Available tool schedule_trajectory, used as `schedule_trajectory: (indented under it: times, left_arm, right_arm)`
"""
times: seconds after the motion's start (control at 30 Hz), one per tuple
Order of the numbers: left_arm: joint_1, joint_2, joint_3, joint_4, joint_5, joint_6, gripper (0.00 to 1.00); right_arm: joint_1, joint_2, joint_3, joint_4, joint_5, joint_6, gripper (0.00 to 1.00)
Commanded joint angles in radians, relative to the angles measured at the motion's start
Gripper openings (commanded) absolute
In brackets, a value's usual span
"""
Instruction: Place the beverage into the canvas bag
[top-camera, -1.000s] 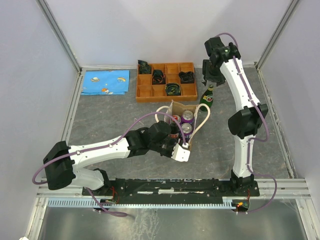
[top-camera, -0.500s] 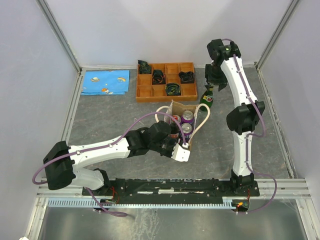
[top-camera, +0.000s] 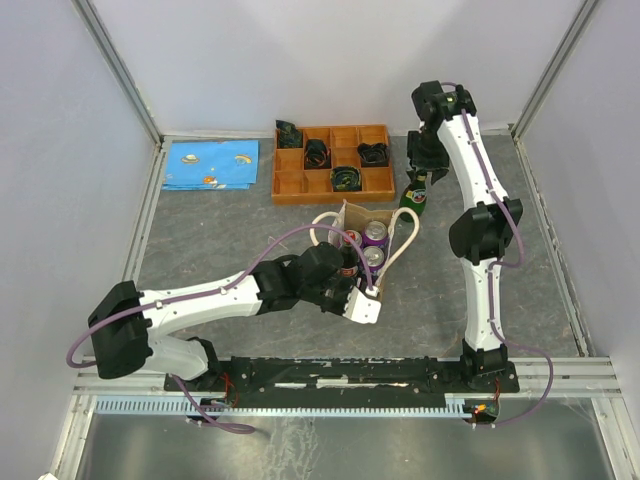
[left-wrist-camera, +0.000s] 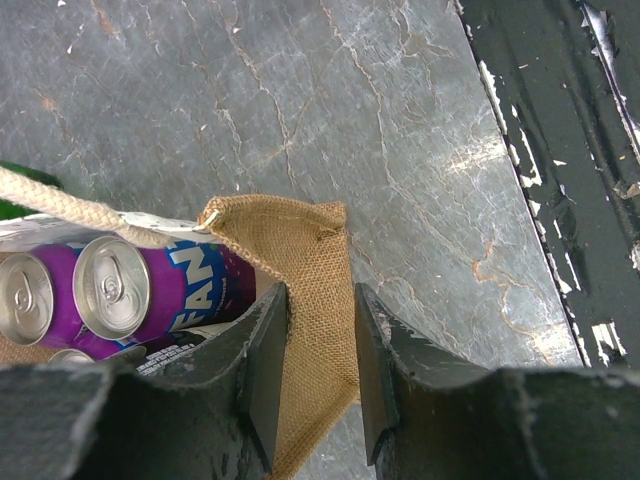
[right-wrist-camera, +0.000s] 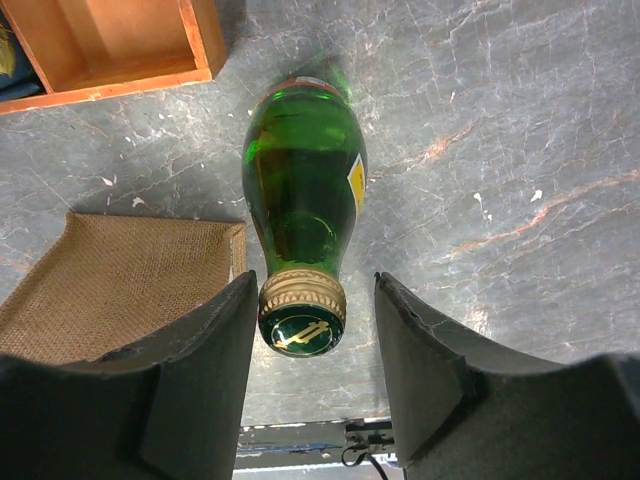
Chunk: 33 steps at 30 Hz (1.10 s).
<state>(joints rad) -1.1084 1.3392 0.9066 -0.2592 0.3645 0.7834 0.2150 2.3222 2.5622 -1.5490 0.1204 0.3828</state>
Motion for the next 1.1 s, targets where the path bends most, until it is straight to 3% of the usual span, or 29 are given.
schedule_trajectory:
  times: [0.0,0.2,0.33,0.43,0.77,1.0,1.07]
  left_arm:
    - [-0.004,0.026,0.003,-0.035,0.004,0.022,0.39]
    - [-0.002,0.032,0.003,-0.037,0.001,0.027,0.39]
    - [-0.003,0.033,0.007,-0.037,-0.005,0.028,0.39]
    - [-0.002,0.031,0.011,-0.037,-0.012,0.028,0.38]
    - [0.007,0.025,0.096,-0.031,-0.052,-0.015,0.45]
    - [0.01,0.029,0.145,-0.002,-0.092,-0.08,0.85]
    - [0.011,0.027,0.154,0.017,-0.108,-0.104,0.91]
  right_arm:
    - [-0.003,0.006,0.079,0.013,-0.007,-0.019,0.57]
    - [-0.004,0.012,0.075,0.01,-0.02,-0.027,0.41]
    - [-0.005,0.013,0.067,0.005,-0.025,-0.034,0.22]
    - [-0.006,0.008,0.065,0.005,-0.028,-0.035,0.02]
    - [-0.005,-0.074,0.066,0.016,-0.012,-0.032,0.0]
    - [-0.005,-0.131,0.041,0.024,-0.023,-0.023,0.0]
    - [-0.005,-0.148,0.008,0.029,-0.022,-0.022,0.0]
